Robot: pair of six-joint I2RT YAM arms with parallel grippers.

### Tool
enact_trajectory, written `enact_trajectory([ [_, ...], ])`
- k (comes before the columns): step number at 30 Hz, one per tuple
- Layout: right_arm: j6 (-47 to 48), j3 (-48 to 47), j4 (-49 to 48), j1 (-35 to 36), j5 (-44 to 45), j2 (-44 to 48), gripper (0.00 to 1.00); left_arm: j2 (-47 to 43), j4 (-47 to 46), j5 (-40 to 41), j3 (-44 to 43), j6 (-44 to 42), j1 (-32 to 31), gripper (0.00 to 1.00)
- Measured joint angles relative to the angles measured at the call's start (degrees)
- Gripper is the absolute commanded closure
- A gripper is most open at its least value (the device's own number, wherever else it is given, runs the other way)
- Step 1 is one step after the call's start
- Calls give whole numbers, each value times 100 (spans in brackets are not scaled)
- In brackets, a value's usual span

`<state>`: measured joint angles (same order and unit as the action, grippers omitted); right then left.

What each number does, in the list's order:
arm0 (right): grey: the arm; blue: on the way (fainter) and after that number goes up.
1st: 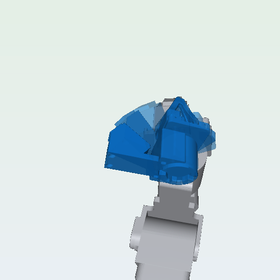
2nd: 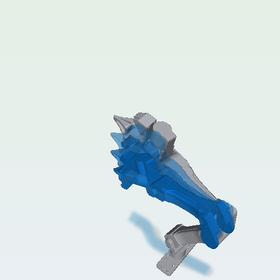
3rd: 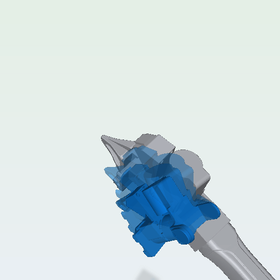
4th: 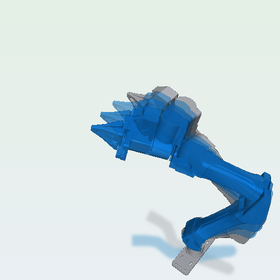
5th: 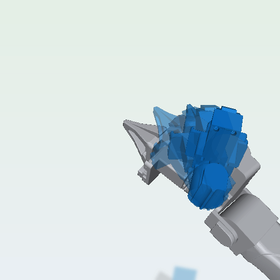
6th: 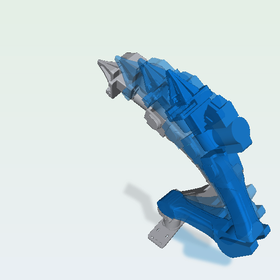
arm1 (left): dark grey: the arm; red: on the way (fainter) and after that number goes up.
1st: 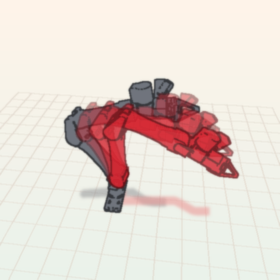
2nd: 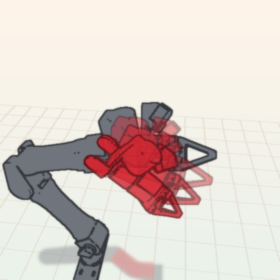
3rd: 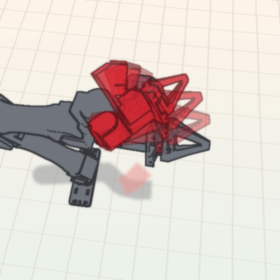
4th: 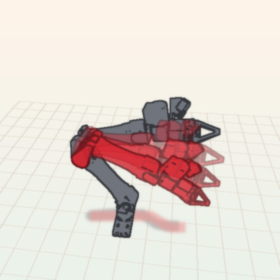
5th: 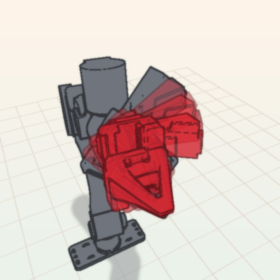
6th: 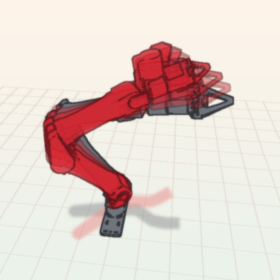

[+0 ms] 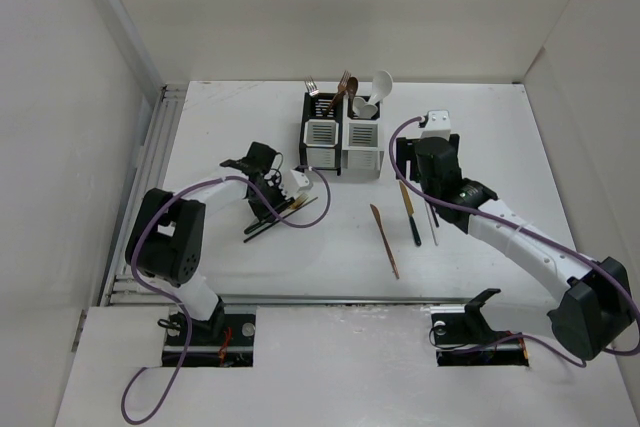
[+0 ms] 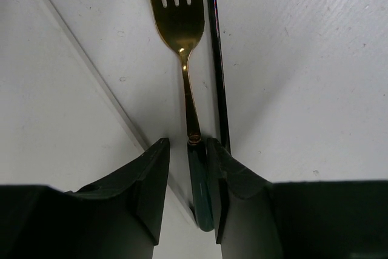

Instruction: Sort the eating utensils into containers

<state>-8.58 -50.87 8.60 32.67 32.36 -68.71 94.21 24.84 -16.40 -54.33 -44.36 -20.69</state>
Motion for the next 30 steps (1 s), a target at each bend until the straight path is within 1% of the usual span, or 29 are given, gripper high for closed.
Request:
enact_trajectory([
  [3, 7, 0, 0, 0, 15, 0, 14, -2, 7, -7, 0, -15, -15, 69],
  [4, 17, 0, 0, 0, 20, 0, 14, -2, 15, -24, 0, -35, -15, 66],
  [8, 50, 0, 0, 0, 26, 0, 14, -37, 50, -107, 48, -179, -20, 66],
  [10, 83, 0, 0, 0, 31, 0, 14, -57, 46, -129, 76, -210, -20, 71],
  [12, 87, 0, 0, 0, 33, 0, 14, -72, 28, -140, 105, -229, -20, 80],
  [15, 90, 0, 0, -2, 46, 0, 14, -76, -7, -133, 116, -184, -20, 85],
  [19, 105, 13, 0, 0, 90, 9, 14, -74, -48, -66, 120, -76, -22, 98],
  [20, 109, 17, 0, 0, 111, 13, 14, -70, -59, -39, 120, -42, -22, 100],
  [27, 114, 48, 2, 0, 197, 120, 14, -61, -33, -9, 79, 92, -33, 100],
  [30, 114, 48, 0, 0, 219, 131, 14, -39, 57, -127, 7, 164, -9, 100],
])
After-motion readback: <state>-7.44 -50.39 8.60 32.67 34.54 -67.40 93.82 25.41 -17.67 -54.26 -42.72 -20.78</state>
